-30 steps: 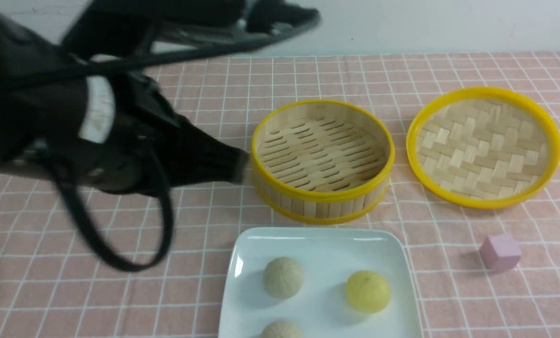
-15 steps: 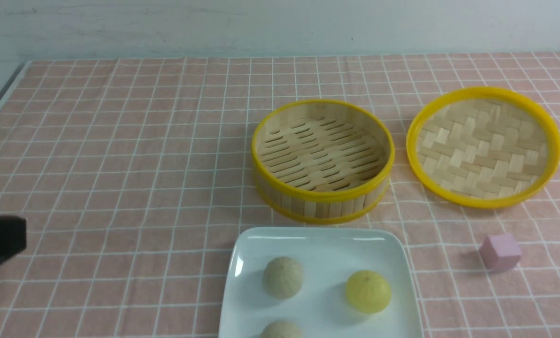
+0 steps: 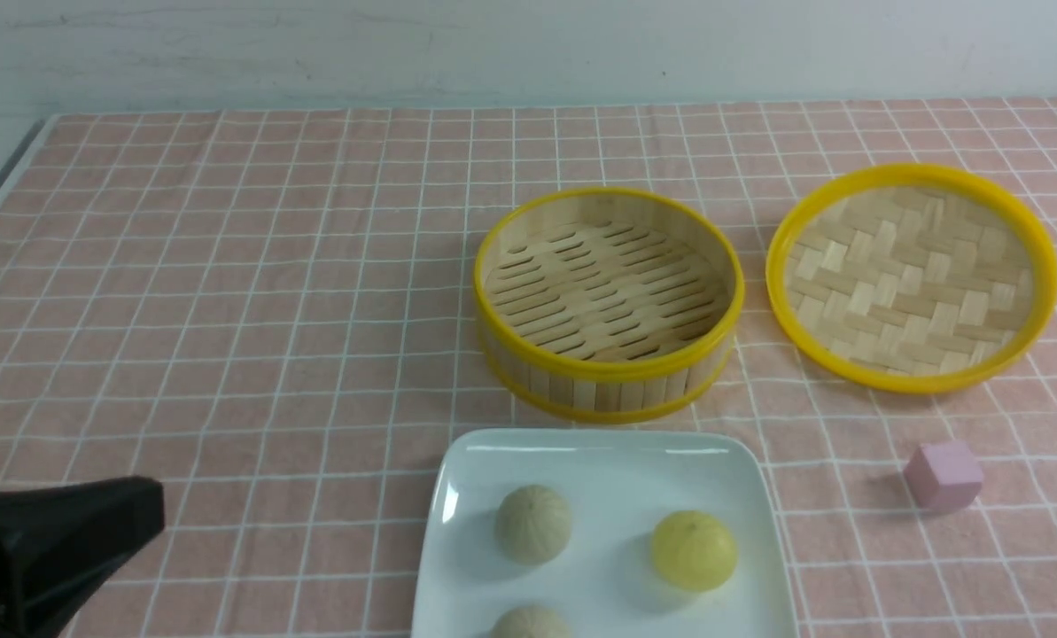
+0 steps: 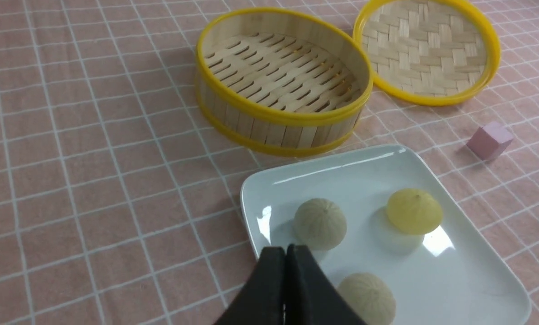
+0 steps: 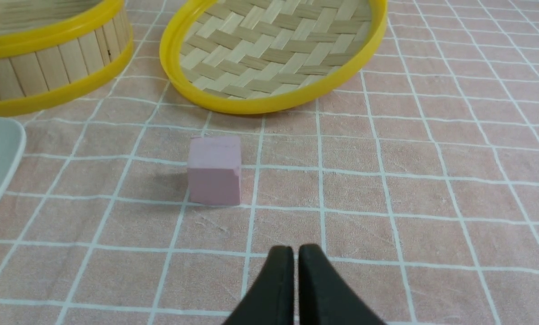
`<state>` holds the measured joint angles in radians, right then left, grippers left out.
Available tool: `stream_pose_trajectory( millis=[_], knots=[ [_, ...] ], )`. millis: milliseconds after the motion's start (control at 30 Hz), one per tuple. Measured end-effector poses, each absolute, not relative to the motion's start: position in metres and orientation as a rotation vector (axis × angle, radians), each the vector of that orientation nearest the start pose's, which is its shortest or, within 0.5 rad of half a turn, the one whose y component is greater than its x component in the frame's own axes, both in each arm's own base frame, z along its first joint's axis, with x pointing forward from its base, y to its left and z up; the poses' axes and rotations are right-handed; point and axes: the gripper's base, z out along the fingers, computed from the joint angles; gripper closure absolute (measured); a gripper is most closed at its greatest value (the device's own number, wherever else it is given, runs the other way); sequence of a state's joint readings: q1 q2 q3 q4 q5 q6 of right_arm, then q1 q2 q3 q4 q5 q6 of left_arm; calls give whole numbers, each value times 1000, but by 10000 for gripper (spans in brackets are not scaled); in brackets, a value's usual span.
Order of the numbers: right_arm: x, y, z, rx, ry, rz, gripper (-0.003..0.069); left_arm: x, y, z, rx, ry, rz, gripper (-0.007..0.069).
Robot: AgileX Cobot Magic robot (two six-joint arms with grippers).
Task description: Put the steamed buns into the plate on the pink tablecloth.
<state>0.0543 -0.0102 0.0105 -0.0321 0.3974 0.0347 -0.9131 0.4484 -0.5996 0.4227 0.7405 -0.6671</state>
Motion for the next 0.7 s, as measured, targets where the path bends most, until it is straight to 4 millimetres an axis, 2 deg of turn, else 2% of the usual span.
stream_pose_trajectory(
  millis=[233, 467, 567, 667, 700],
  knots=[
    [52, 2, 175, -38, 1881, 29, 610, 68, -44, 317, 389, 2064, -469, 599],
    [52, 2, 175, -38, 1881, 29, 603, 67, -41, 317, 363, 2006, -492, 591],
    [52, 2, 175, -38, 1881, 29, 597, 64, -34, 309, 324, 1901, -494, 589],
    [52, 2, 175, -38, 1881, 29, 592, 57, -23, 286, 280, 1843, -414, 585],
    [52, 2, 175, -38, 1881, 29, 592, 57, -23, 286, 278, 1839, -406, 585]
  ],
)
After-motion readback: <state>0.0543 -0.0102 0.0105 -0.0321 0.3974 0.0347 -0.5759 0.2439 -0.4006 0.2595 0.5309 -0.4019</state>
